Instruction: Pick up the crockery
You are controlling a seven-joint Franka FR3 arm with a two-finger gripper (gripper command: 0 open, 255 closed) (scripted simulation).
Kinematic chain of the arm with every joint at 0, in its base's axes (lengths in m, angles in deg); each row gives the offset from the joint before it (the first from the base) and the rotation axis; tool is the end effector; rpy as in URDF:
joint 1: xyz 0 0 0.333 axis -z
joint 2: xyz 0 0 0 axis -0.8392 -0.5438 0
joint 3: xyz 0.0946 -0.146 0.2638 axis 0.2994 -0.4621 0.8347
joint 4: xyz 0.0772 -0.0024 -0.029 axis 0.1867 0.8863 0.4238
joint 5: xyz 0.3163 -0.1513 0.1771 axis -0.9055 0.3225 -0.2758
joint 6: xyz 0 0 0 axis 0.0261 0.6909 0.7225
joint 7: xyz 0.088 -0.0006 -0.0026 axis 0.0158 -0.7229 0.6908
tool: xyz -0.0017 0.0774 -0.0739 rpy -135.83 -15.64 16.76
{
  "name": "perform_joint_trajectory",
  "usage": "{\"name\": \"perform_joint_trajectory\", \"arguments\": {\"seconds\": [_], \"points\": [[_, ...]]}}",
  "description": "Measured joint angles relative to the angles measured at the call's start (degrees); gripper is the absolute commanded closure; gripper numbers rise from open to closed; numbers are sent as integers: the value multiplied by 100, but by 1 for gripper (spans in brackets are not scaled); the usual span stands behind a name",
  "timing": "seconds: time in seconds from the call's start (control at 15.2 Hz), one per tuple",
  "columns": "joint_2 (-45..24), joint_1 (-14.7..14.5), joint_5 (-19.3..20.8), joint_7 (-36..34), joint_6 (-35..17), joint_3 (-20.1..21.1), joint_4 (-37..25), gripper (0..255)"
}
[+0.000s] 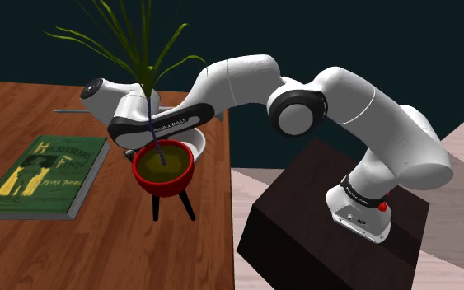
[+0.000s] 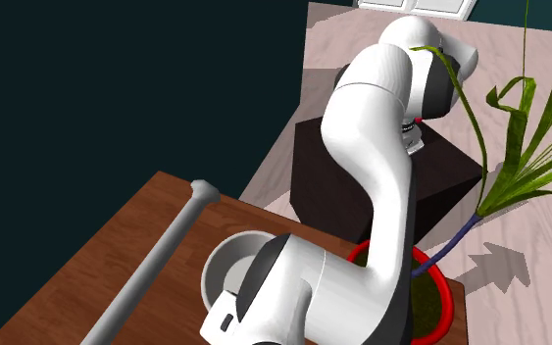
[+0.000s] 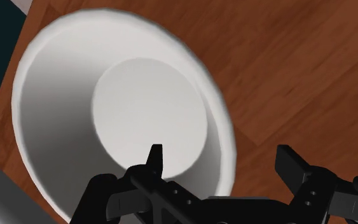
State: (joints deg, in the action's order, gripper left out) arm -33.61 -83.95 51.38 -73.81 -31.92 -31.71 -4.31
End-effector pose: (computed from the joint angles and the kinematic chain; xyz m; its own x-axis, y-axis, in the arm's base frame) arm 0.6421 0.4283 0.2027 0.9930 -0.1147 -0.0276 -0.1013 -0.9490 0.2987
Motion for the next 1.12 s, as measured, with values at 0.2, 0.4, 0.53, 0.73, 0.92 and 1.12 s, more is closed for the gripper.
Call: {"name": "perform_joint_trajectory", "arguments": {"seconds": [0.2, 0.4, 0.53, 0.73, 0.92, 1.12], "points": [[-161, -43, -75, 62, 52, -26, -300, 255], [-147, -43, -24, 79, 81, -30, -276, 255], [14, 21, -5, 29, -28, -12, 15, 255], [99, 71, 1, 9, -92, -6, 173, 255], [24, 9, -9, 6, -21, -18, -8, 255], [73, -3, -16, 26, 80, -13, 51, 255]]}}
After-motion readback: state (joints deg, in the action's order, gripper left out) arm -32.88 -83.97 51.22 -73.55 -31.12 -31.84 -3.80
